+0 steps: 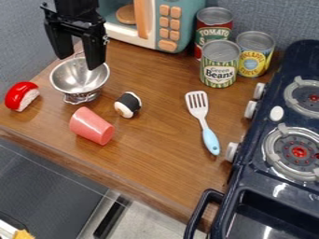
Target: Move the object to the left of the silver bowl
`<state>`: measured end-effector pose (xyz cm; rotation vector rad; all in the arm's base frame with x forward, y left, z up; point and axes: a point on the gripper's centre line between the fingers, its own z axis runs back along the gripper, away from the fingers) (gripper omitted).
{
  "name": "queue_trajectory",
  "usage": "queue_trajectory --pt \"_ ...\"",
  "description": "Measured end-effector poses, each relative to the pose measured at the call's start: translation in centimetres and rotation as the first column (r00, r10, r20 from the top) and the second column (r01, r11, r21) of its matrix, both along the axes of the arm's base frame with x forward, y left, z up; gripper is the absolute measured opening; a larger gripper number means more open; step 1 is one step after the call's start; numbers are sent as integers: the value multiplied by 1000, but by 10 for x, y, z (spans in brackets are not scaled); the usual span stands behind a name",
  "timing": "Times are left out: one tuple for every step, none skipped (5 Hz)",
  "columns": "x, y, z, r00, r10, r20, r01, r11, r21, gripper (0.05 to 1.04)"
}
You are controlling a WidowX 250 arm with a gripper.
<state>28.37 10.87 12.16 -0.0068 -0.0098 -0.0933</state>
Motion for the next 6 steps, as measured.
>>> queue_trajectory --pt "-1 0 -8 1000 0 -23 0 1000 -9 1001" --pt "-1 0 -9 1000 0 -29 0 1000 -11 1001" --pt "-1 0 -9 1000 0 -29 0 1000 -11 1001" --pt "-1 -1 -8 1000 -2 -27 1 1000 -11 1001" --pt "-1 -1 -8 1000 0 -27 0 1000 -11 1001" --pt "7 -14 -5 999 -30 -15 30 999 -12 1001"
